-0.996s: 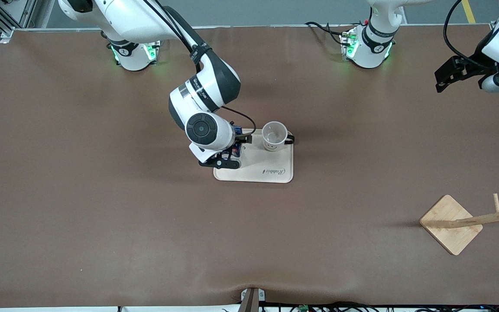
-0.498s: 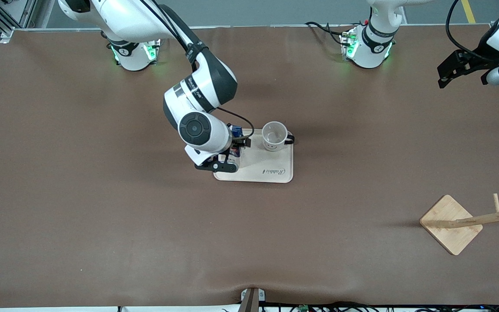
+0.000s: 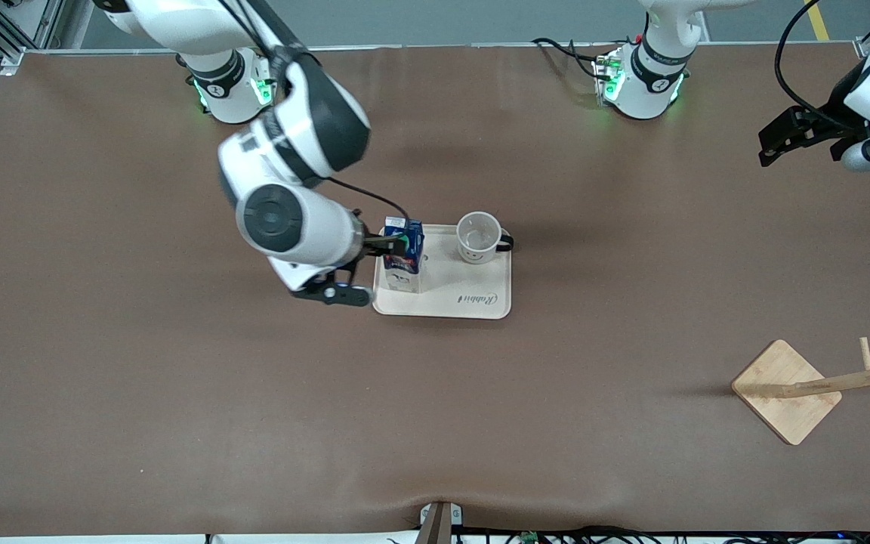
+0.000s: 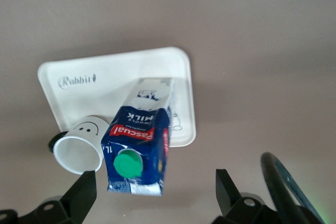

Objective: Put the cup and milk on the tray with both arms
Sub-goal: 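Release the milk carton and retract the right gripper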

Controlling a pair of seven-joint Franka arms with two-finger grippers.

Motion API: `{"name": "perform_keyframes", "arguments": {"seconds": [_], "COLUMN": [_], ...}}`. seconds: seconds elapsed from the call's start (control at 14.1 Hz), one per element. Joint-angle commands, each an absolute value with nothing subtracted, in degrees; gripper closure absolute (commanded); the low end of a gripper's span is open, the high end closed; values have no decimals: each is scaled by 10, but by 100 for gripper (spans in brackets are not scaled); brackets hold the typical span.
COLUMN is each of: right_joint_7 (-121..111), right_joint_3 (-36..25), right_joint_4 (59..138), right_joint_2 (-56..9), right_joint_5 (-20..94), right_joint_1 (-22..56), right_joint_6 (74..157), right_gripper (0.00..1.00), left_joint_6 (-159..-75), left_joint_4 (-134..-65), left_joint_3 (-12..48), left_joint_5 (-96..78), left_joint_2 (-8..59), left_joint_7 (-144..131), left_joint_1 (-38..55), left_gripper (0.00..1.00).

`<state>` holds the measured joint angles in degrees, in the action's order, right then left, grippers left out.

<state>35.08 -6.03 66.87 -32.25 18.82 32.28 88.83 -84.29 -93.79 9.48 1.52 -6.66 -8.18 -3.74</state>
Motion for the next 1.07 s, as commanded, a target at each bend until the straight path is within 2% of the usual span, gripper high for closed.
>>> {"name": "perform_keyframes", "arguments": {"seconds": [0.0, 0.21, 0.57, 0.78, 1.0], "right_joint_7": [299, 158, 117, 98, 86], "right_joint_3": [-55, -61, -62, -57, -60], "right_joint_4": [628, 628, 629, 686, 781], "right_joint_2": [-299, -269, -216, -135, -52], "right_joint_5": [195, 178, 152, 30, 11], "right_joint_1": [258, 175, 34, 33, 26], "right_joint_6": [865, 825, 749, 755, 776], "right_gripper": [0, 0, 0, 0, 0], "left_joint_6": [-846, -843, -844, -844, -844], "left_joint_4": [-939, -940, -940, -940, -939], "left_joint_3": [94, 98, 98, 108, 108], "left_joint_5": [5, 5, 10, 12, 12], "left_joint_2": [-71, -72, -72, -73, -73], "left_joint_7": [-75, -79, -77, -85, -85], "left_joint_1": [-36, -36, -34, -35, -35], "left_gripper": [0, 0, 0, 0, 0]}}
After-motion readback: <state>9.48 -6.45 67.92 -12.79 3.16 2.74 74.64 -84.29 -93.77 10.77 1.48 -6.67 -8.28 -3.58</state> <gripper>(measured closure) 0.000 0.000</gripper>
